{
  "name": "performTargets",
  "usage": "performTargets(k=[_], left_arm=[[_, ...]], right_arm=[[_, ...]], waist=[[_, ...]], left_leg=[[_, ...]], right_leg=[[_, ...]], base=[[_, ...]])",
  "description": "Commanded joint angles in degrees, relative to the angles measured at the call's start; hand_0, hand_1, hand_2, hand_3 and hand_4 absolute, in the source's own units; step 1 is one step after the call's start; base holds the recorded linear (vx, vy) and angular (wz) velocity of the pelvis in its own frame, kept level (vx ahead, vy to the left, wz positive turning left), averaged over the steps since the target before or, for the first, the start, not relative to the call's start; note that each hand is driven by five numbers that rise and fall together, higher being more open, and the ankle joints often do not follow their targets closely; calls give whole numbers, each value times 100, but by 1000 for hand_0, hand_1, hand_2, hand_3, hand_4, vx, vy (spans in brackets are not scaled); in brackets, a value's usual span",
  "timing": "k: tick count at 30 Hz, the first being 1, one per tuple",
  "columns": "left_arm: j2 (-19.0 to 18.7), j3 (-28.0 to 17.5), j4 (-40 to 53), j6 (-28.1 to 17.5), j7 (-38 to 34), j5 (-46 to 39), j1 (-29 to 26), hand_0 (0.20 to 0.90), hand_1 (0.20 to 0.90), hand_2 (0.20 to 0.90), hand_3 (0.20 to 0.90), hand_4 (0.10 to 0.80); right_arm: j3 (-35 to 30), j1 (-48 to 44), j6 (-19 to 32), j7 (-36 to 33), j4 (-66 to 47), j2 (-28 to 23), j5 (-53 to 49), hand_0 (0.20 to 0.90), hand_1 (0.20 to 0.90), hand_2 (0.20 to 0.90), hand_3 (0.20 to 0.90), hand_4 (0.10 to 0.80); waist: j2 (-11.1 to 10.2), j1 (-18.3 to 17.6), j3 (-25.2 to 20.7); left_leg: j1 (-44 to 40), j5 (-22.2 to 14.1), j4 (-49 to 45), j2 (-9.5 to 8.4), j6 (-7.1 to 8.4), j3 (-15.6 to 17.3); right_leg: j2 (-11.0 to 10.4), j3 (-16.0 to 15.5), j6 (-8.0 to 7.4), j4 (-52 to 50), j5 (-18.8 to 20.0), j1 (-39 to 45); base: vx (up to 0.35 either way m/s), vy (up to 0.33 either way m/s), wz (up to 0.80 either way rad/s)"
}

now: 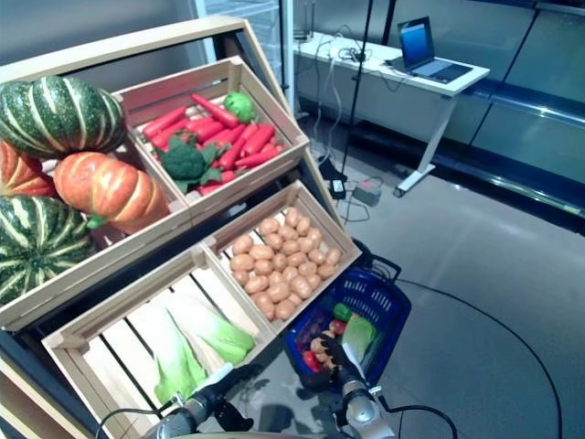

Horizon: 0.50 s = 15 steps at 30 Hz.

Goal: Put vegetables into the basket

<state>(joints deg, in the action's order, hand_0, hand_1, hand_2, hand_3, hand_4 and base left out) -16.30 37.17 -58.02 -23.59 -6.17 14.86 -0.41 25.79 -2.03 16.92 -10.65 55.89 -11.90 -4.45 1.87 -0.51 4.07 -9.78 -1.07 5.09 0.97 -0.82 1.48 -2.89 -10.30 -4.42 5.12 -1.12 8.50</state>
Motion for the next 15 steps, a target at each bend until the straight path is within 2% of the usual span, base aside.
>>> performTargets(k=[1,4,8,15], left_arm=[[62,-64,161,-314,-148,-268,-768,900,900,900,900,800],[-31,-212,507,-480,-44,-761,-782,900,900,900,900,800],[-347,-343,1578,-595,246,-1081,-729,900,900,900,900,800],[-689,-824,2789,-898,137,-1715,-432,900,900,900,900,800]], right_arm=[[190,-561,696,-429,-360,-116,212,900,900,900,900,800],[233,-550,688,-627,-713,-198,343,900,900,900,900,800],[163,-462,549,-696,-1446,-374,179,900,900,900,900,800],[-162,-155,666,-969,-2223,-500,59,900,900,900,900,800]], waist=[[-172,51,233],[-185,66,258],[-191,106,300],[-187,173,370]], left_leg=[[-22,-398,-9,-227,-145,46],[-22,-400,-9,-230,-133,29],[15,-384,-9,-230,-129,-8],[64,-364,-9,-233,-124,-88]], right_leg=[[64,94,266,-94,-251,207],[61,80,273,-86,-256,214],[58,39,292,-70,-240,199],[40,-86,310,-36,-233,200]], base=[[0,0,0],[0,0,0],[-11,-10,10],[2,-3,3]])
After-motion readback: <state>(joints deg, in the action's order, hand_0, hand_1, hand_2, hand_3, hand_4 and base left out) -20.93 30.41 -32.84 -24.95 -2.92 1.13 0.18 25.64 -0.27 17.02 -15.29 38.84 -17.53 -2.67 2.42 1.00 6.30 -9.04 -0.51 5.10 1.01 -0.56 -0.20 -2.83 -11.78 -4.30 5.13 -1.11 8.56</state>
